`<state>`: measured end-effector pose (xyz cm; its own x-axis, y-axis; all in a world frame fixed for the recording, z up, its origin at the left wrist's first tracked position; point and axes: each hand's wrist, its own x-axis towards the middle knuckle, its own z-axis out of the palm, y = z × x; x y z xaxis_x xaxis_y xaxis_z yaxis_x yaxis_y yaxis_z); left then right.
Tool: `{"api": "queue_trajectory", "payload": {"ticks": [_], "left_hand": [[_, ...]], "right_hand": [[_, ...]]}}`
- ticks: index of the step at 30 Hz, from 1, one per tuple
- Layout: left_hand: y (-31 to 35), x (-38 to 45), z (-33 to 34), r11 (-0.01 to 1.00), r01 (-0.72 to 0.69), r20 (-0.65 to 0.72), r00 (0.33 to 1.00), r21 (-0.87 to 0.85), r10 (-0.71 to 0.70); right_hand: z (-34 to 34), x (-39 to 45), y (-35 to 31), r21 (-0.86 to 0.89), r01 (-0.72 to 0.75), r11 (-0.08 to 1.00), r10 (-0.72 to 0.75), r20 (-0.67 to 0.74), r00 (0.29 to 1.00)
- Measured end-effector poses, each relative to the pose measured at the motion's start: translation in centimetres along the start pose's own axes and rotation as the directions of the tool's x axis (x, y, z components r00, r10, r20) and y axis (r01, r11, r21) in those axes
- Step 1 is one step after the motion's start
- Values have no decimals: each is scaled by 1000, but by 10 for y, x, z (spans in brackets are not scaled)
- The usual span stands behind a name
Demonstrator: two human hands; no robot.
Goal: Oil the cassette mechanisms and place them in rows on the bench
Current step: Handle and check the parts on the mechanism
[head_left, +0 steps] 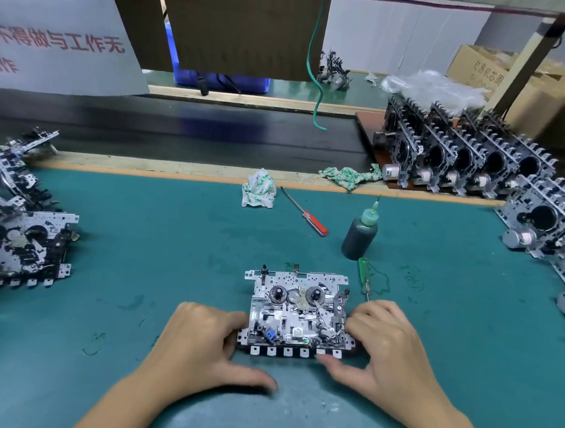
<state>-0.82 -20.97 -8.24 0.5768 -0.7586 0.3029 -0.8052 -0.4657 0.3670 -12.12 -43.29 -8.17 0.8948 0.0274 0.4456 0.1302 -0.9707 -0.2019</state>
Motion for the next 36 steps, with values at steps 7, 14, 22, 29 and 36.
{"api": "queue_trajectory", "payload": {"ticks": [7, 14, 22, 29, 36], "left_hand": [[14, 3, -6, 791, 189, -125, 940, -582, -316], [29, 19, -15, 623, 445, 72, 845, -643, -529], [28, 14, -20, 663, 513, 128, 833, -545, -539], [31, 23, -34, 954, 137, -219, 955, -266, -199], [38, 44, -19, 948, -162, -58, 987, -273, 152]], "right_hand": [[-17, 12, -13, 635, -426, 644, 337, 265, 904], [-16, 27, -19, 722, -604, 337, 518, 394, 759], [-23, 21, -19, 625, -613, 483, 454, 420, 786], [-35, 24, -6, 524, -418, 742, 293, 308, 905], [-22, 24, -11, 692, -328, 644, 239, 226, 944]]}}
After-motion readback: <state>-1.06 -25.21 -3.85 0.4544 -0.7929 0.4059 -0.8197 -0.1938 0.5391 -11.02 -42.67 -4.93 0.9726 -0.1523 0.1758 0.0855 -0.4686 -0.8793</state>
